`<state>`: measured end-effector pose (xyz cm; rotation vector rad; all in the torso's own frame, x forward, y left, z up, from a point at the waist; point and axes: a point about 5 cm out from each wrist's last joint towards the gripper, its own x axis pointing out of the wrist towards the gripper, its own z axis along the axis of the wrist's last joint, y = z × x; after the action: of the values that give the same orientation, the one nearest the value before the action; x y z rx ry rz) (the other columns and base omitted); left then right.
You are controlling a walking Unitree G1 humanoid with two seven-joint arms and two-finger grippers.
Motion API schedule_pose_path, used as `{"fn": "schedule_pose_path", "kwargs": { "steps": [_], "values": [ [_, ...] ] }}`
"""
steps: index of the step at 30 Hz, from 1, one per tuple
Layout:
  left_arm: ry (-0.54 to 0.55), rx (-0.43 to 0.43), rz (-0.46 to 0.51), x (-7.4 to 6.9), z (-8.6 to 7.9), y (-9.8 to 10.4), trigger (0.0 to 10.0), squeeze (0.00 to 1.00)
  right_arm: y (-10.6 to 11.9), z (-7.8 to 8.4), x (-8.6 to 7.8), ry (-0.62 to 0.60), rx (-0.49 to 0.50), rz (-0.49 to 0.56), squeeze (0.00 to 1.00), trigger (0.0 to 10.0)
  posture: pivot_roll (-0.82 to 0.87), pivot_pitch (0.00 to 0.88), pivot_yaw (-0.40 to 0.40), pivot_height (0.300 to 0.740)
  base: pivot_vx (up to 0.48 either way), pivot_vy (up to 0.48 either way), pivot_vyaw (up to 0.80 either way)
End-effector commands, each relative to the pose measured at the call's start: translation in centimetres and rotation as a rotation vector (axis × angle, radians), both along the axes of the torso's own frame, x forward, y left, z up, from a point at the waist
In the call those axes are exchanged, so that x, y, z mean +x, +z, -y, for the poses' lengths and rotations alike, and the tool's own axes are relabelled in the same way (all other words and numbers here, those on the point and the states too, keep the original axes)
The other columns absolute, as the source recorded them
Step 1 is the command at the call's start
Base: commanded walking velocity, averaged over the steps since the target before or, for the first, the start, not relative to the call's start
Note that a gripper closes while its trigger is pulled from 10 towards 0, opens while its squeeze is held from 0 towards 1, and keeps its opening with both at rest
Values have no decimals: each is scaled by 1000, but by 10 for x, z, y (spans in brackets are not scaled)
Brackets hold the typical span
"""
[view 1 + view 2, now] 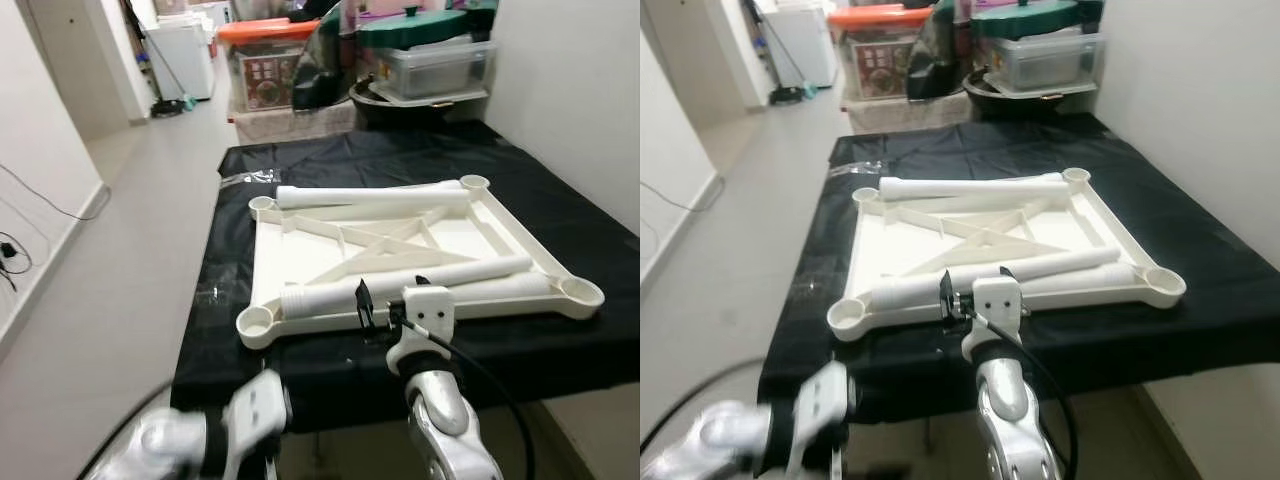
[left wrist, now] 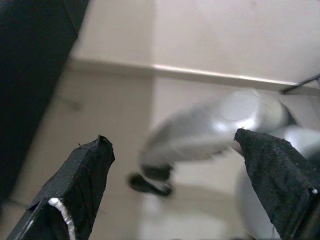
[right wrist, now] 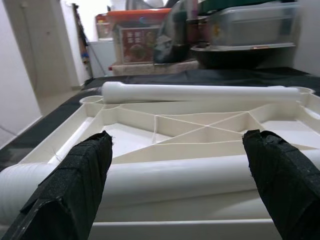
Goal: Building children table
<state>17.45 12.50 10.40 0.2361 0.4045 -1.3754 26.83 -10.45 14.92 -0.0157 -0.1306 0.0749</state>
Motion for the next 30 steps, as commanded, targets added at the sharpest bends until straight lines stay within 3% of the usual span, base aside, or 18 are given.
{"fn": "schedule_pose_path", "kwargs": {
  "steps": [1,4,9,12,14,15,18,20,21,23,24,26,30],
  "values": [
    [-13,21,37,3,-4,3,10000,0,-2,-7,0,21,15,-14,0,10000,94,17,38,740,0,0,0],
    [62,58,112,15,-11,1,10000,0,-2,-7,0,24,13,-16,0,10000,90,13,36,740,0,0,0],
    [69,27,119,11,-4,1,10000,0,-2,-6,-1,23,8,-17,0,10000,84,10,39,740,0,0,0],
    [103,-105,92,-6,28,4,10000,0,-2,-4,0,14,3,-17,0,10000,79,8,43,740,0,0,0],
    [145,-124,79,-5,34,4,10000,0,-2,-3,0,9,2,-17,0,10000,76,3,41,740,0,0,0],
    [272,-146,146,8,36,7,10000,0,-2,-1,0,3,1,-16,0,10000,71,3,37,740,0,0,0],
    [360,-158,194,18,36,9,10000,0,-1,0,0,-1,0,-15,0,10000,71,3,37,740,0,0,0],
    [568,-211,265,42,39,18,10000,0,-1,5,1,-15,-10,-15,0,10000,73,0,30,740,0,0,0],
    [568,-211,265,42,39,18,10000,0,-1,5,1,-15,-10,-15,0,10000,73,0,30,740,0,0,0],
    [740,-228,334,67,44,29,10000,0,-1,9,4,-20,-20,-15,0,10000,62,0,31,740,0,0,0],
    [740,-228,334,67,44,29,10000,0,-1,9,4,-20,-20,-15,0,10000,62,0,31,740,0,0,0],
    [837,-218,411,87,40,39,10000,0,2,11,5,-23,-27,-5,0,10000,61,0,26,740,0,0,0],
    [830,-154,469,103,30,44,10000,0,4,13,7,-29,-29,0,0,10000,70,3,28,740,0,0,0]
  ]
}}
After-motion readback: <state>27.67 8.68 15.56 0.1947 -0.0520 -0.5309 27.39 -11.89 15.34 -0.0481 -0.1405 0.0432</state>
